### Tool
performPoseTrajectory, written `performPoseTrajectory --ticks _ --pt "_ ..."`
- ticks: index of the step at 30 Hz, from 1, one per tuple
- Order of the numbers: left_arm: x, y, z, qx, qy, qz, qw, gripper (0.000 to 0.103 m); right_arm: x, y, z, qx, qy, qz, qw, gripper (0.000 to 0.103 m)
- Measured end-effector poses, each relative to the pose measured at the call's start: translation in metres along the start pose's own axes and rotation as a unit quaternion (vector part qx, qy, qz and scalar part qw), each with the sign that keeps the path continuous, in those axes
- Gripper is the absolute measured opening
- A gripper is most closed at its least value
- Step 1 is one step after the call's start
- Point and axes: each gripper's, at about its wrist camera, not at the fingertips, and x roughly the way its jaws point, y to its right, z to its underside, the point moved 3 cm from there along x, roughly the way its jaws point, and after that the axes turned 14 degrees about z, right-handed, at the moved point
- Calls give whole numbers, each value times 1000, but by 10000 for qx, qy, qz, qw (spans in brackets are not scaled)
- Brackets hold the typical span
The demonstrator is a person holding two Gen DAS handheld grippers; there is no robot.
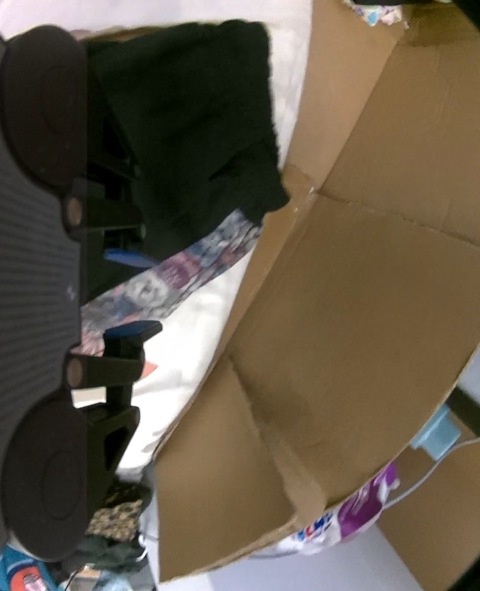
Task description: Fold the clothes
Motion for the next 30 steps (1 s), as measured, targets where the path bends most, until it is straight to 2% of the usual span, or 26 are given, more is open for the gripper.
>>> performPoseTrajectory --ticks 3,6,11,17,24,28,30 --pt "1 -4 -3 -27 108 -171 9998 33 4 -5 1 -130 23 -49 9999 29" --pt "6 -5 -4 -15 -36 -376 9993 34 9 -8 4 -152 -24 -82 9998 29" --pt "14 -22 -3 -404 37 -532 9978 36 19 -11 4 -257 -23 -115 9996 29" --pt "26 -35 2 -393 27 -921 9950 38 32 -5 -3 -298 -11 -48 9995 29" --pt "28 -47 10 -670 -7 -1049 9922 43 43 -5 -5 -487 48 -60 9988 29" --pt "28 -50 14 -672 -24 -1250 9899 40 47 -9 0 -633 -50 -75 9980 29" --pt "27 -52 16 -695 -25 -1389 9879 30 49 -11 3 -719 -94 -87 9973 29"
